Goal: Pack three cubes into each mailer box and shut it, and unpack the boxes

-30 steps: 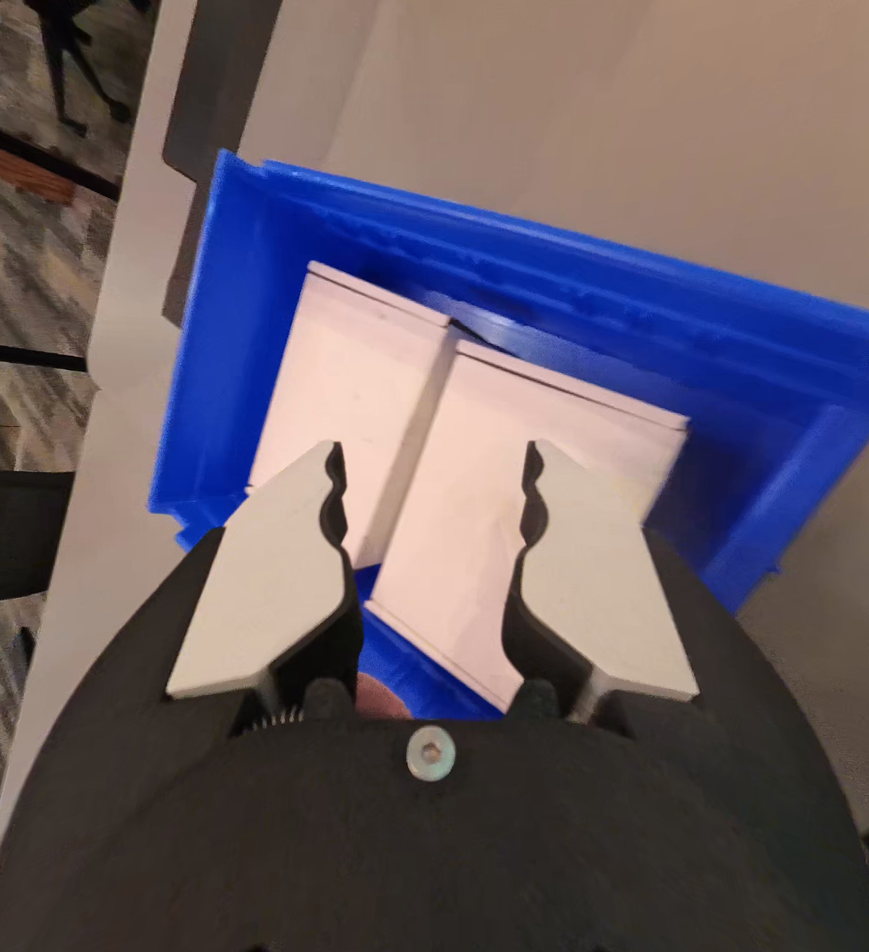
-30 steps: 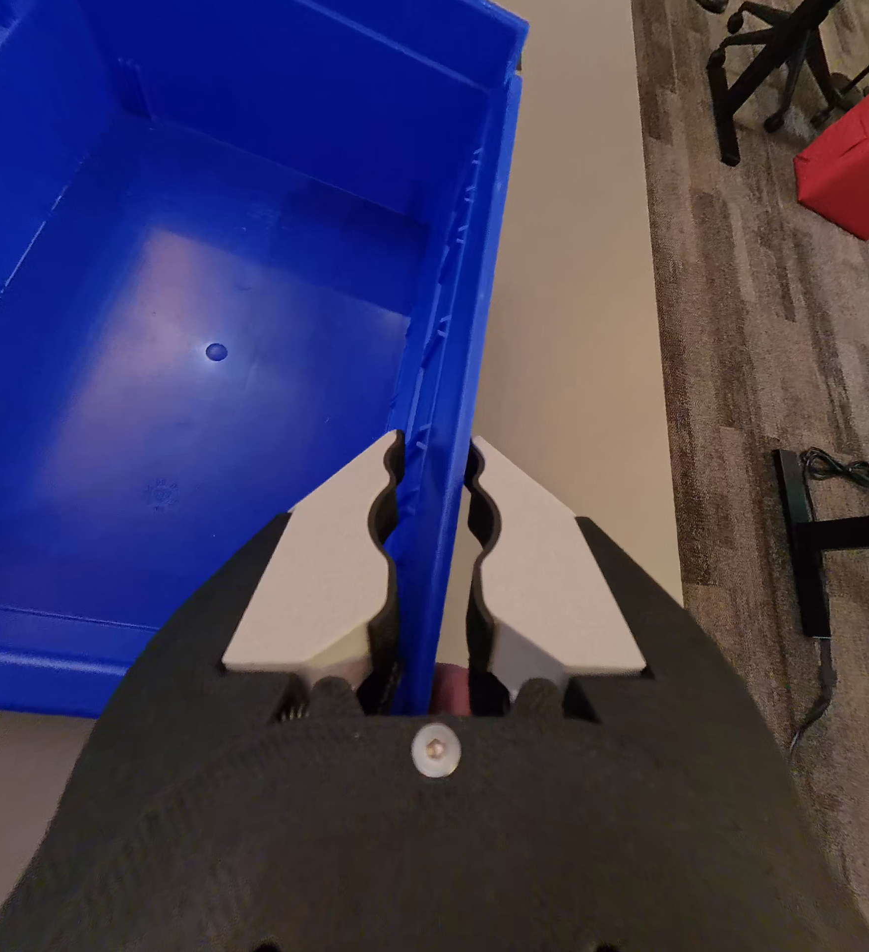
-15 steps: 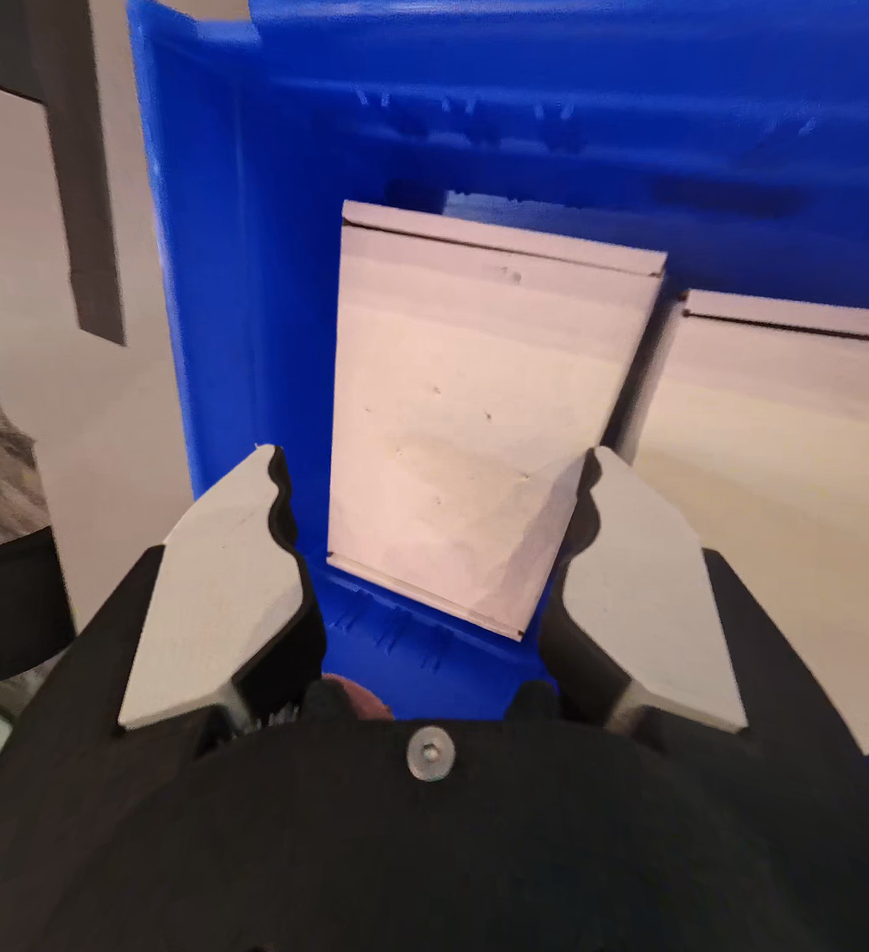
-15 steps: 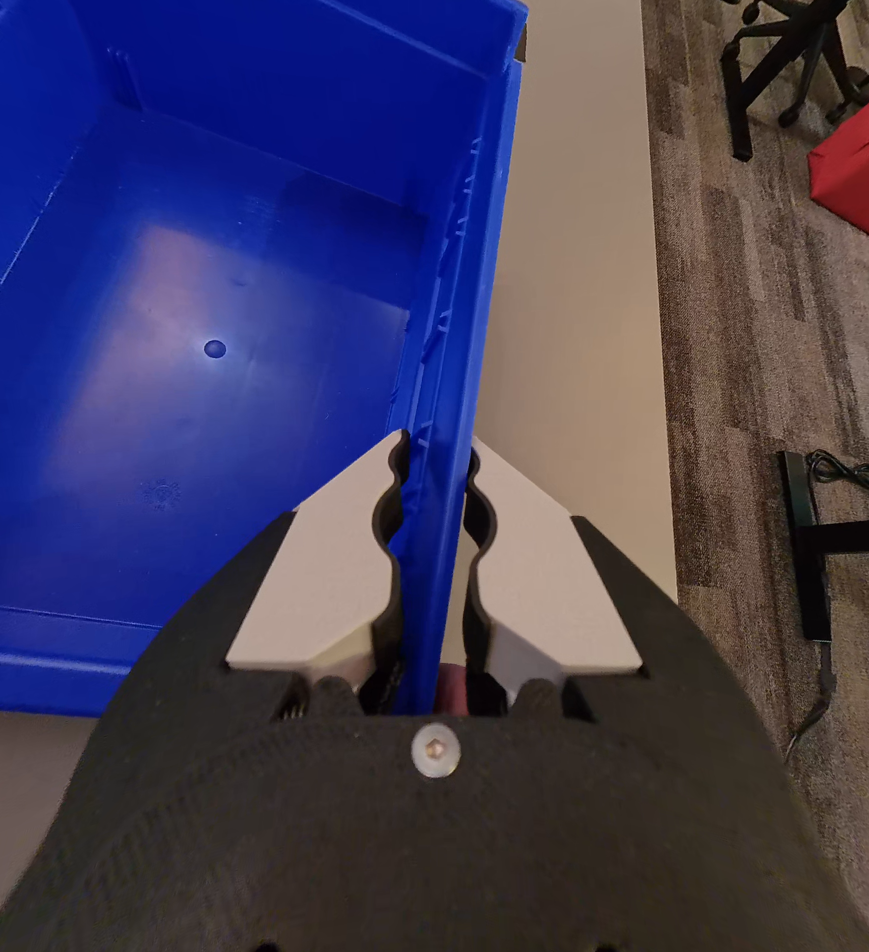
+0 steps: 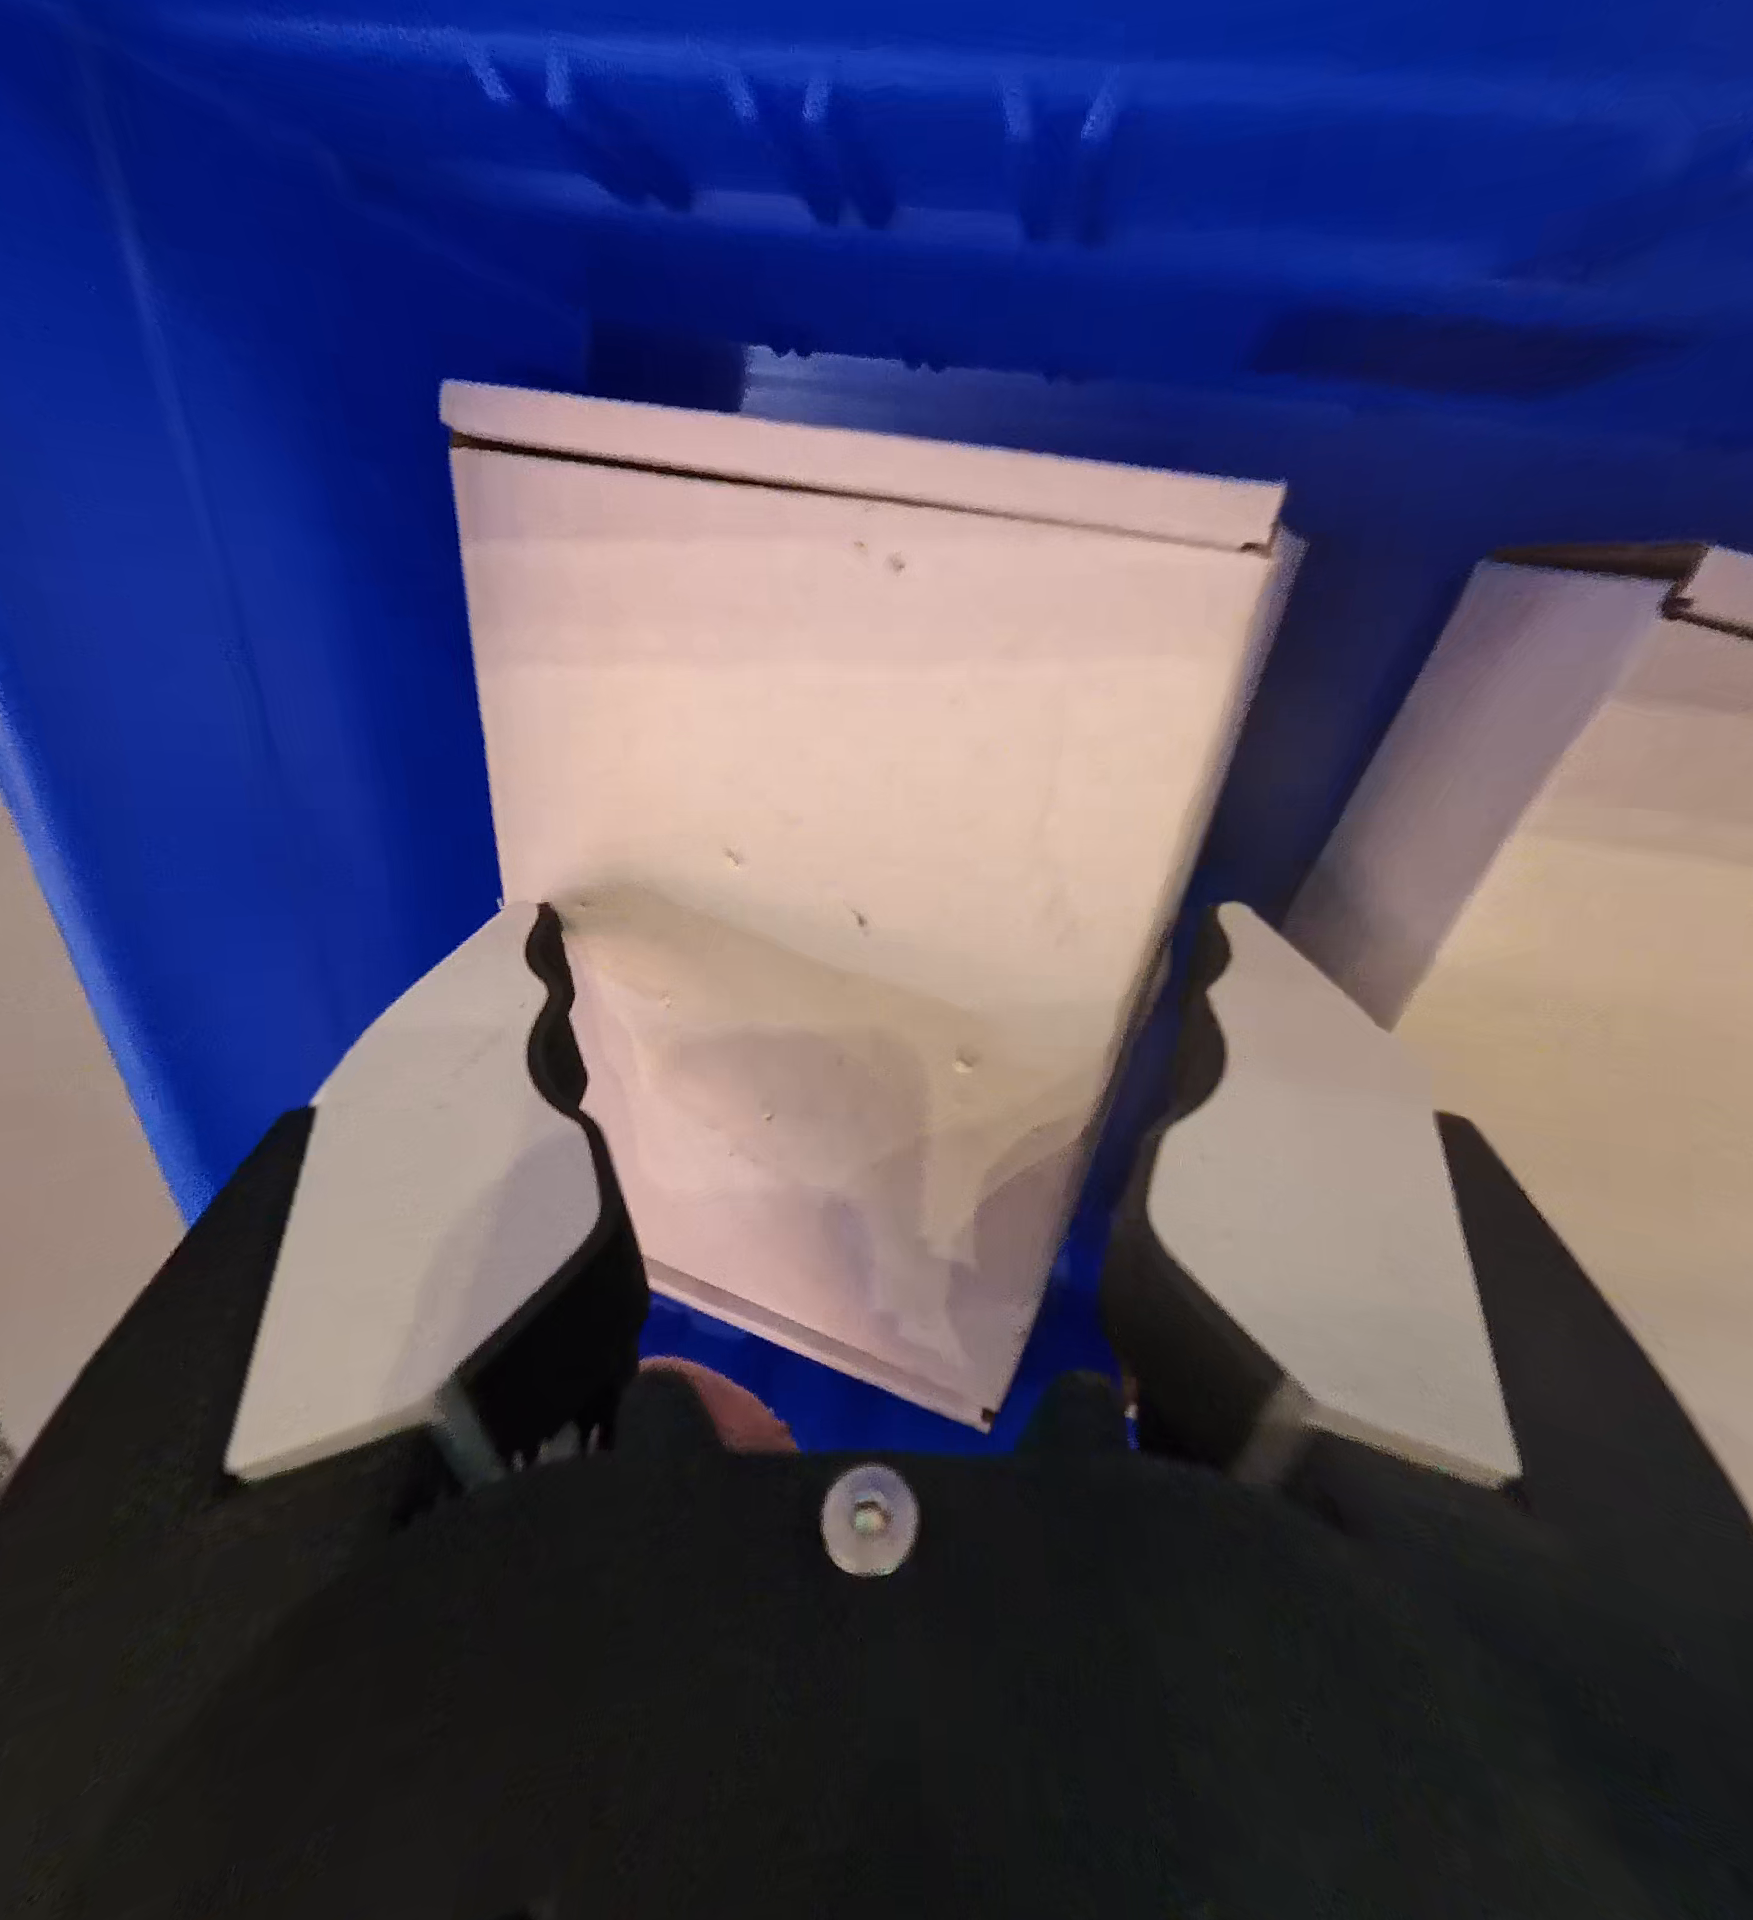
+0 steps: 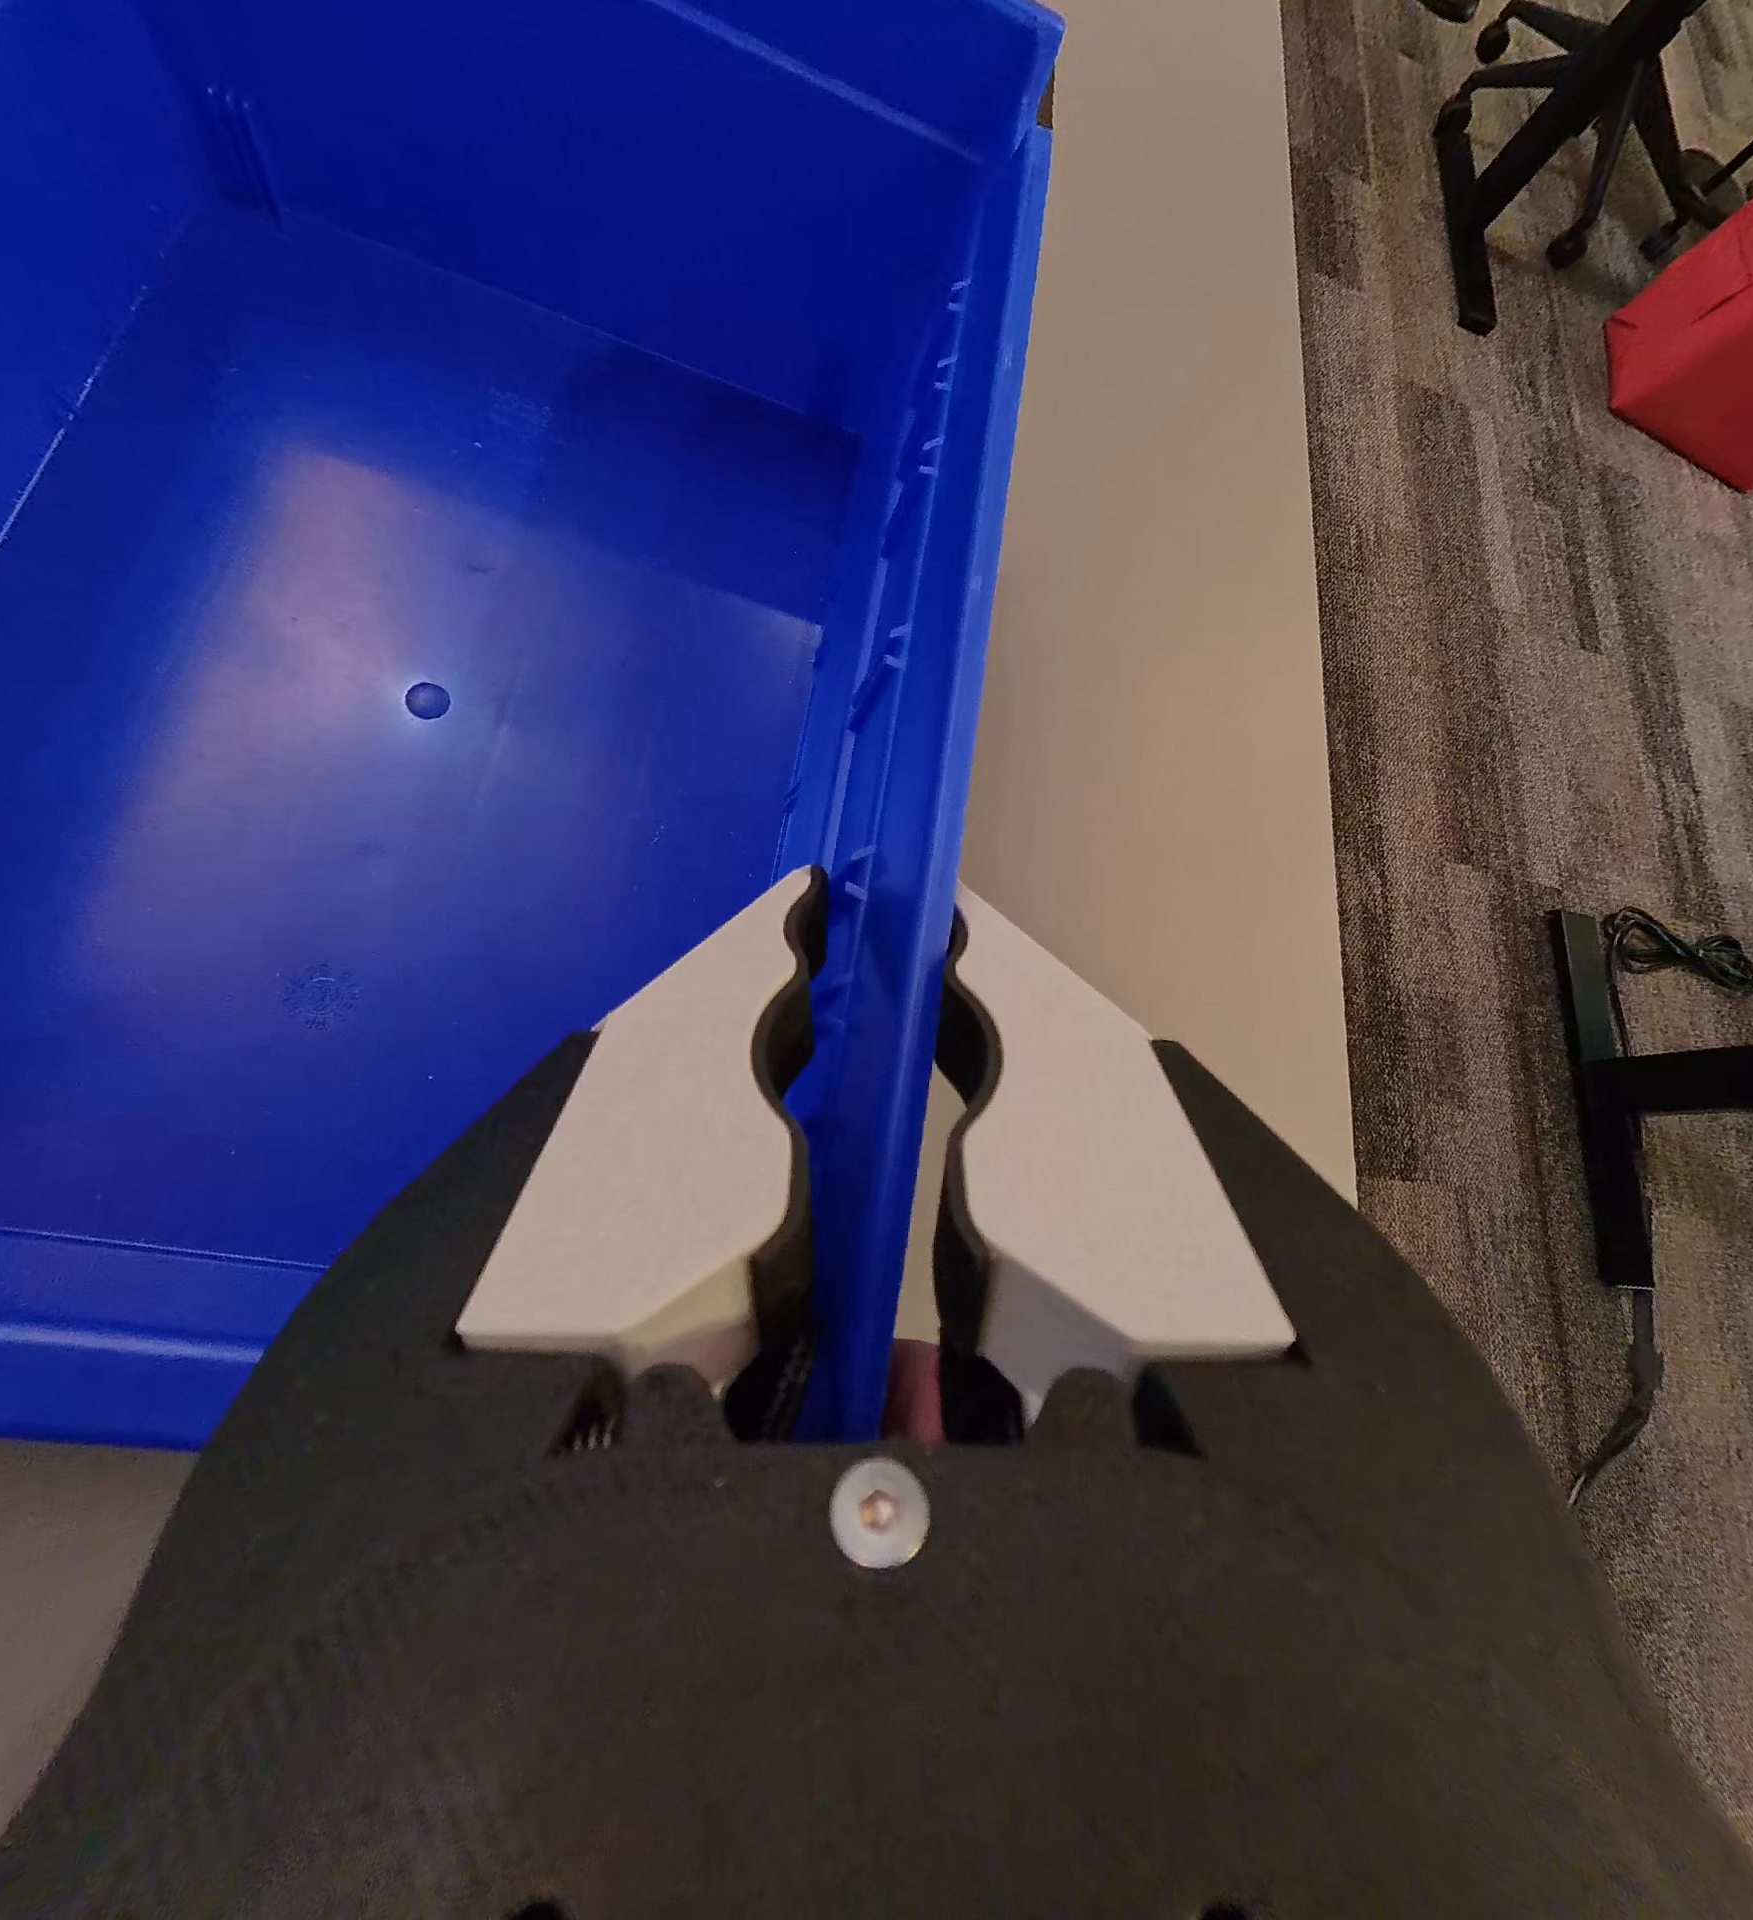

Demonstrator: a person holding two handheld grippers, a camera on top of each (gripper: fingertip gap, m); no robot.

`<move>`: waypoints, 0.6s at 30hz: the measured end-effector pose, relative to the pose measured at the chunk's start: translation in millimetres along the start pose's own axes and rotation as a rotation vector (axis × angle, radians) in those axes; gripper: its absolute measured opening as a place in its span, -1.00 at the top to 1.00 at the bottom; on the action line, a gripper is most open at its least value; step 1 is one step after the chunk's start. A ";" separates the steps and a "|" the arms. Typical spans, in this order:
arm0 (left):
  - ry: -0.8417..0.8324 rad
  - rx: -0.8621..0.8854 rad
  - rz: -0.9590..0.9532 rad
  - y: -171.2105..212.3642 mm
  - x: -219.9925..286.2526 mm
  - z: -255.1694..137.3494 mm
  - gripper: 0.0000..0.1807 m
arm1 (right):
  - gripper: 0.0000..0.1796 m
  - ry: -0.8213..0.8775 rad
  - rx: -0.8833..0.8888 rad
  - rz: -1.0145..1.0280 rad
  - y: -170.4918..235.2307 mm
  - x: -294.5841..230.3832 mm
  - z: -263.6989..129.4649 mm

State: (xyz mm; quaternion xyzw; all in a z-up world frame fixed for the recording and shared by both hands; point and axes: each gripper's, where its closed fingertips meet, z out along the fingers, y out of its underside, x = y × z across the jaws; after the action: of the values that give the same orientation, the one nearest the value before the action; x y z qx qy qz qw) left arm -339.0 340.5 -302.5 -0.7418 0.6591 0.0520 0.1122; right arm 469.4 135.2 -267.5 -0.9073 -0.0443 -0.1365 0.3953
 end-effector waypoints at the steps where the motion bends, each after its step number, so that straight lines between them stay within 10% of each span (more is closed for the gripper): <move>1: -0.010 -0.001 0.010 0.9 -1.7 0.4 -0.21 | 0.83 -0.001 0.001 0.000 0.0 0.0 0.0; 18: 0.021 -0.067 0.004 10.0 -6.7 14.2 -0.37 | 0.83 -0.008 0.001 0.000 0.0 0.1 0.1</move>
State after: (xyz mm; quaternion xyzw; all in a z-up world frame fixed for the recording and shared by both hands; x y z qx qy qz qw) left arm -348.7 349.2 -315.8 -0.7442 0.6598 0.0664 0.0804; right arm 469.5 135.3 -267.5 -0.9075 -0.0460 -0.1331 0.3958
